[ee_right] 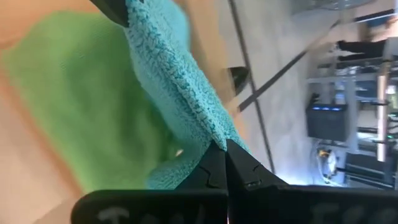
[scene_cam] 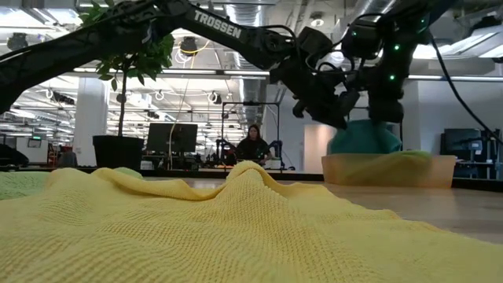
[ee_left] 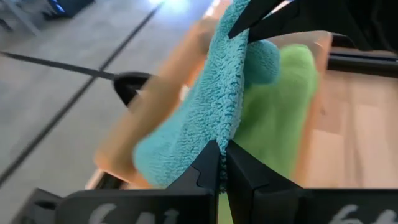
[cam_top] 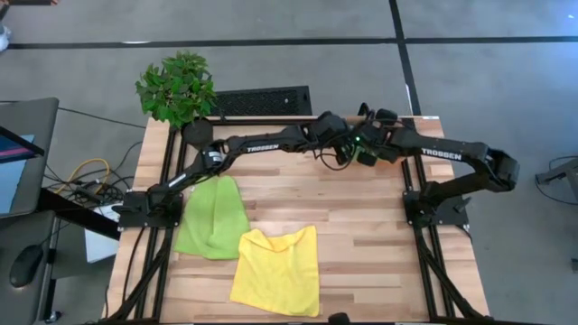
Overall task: Fold microfiber towels
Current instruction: Put the blue microfiber towel into the orange bin
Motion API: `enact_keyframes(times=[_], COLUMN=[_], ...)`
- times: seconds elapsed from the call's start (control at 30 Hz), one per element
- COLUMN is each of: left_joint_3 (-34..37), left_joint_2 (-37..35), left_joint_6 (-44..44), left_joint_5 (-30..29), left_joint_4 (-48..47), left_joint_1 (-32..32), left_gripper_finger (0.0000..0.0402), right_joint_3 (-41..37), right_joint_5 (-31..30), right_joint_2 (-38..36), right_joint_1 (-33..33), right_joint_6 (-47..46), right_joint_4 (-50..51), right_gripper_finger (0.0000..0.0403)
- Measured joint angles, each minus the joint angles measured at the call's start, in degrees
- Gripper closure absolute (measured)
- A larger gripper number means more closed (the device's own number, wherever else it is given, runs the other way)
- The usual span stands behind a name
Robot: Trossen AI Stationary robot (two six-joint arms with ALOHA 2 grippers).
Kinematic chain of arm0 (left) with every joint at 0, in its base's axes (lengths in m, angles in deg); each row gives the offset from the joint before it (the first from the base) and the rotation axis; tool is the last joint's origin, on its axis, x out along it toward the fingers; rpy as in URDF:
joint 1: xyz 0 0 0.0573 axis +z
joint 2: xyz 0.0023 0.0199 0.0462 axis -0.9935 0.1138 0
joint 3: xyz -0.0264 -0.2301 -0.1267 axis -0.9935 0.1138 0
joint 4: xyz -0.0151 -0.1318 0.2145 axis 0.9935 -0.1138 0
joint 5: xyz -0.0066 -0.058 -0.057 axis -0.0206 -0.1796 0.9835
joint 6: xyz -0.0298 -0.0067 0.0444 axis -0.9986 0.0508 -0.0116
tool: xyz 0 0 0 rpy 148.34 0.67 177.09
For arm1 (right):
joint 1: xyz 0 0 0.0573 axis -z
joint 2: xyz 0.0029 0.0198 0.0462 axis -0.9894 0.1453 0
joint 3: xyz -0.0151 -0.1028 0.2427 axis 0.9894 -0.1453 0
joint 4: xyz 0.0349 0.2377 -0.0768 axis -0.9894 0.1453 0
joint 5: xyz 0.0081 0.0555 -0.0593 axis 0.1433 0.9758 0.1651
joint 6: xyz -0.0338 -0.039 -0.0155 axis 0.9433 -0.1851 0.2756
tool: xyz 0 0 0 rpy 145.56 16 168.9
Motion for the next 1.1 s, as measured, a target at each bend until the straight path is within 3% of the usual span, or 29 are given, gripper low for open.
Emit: enact_keyframes(times=[0.37,0.7,0.93,1.1], left_joint_3=[0.1,0.2,0.2,0.1], left_joint_2=[0.0,0.1,0.1,0.1], left_joint_6=[-8.9,-9.2,-8.6,-7.7], left_joint_5=[2.2,1.4,1.8,2.2], left_joint_4=[-2.9,-5.8,-6.8,-7.1], left_joint_1=[-0.3,-0.3,-0.4,-0.4], left_gripper_finger=[0.0395,0.0318,0.024,0.0214], right_joint_3=[0.0,-0.2,-0.2,-0.2], right_joint_5=[9.1,9.9,10.4,10.5], right_joint_2=[0.0,0.0,0.0,0.0], right_joint_1=[-0.4,0.1,0.3,-0.1], right_joint_6=[-1.2,-1.2,-1.2,-1.7], right_joint_4=[5.1,6.5,6.1,6.2], right_gripper_finger=[0.0375,0.0358,0.0292,0.0223])
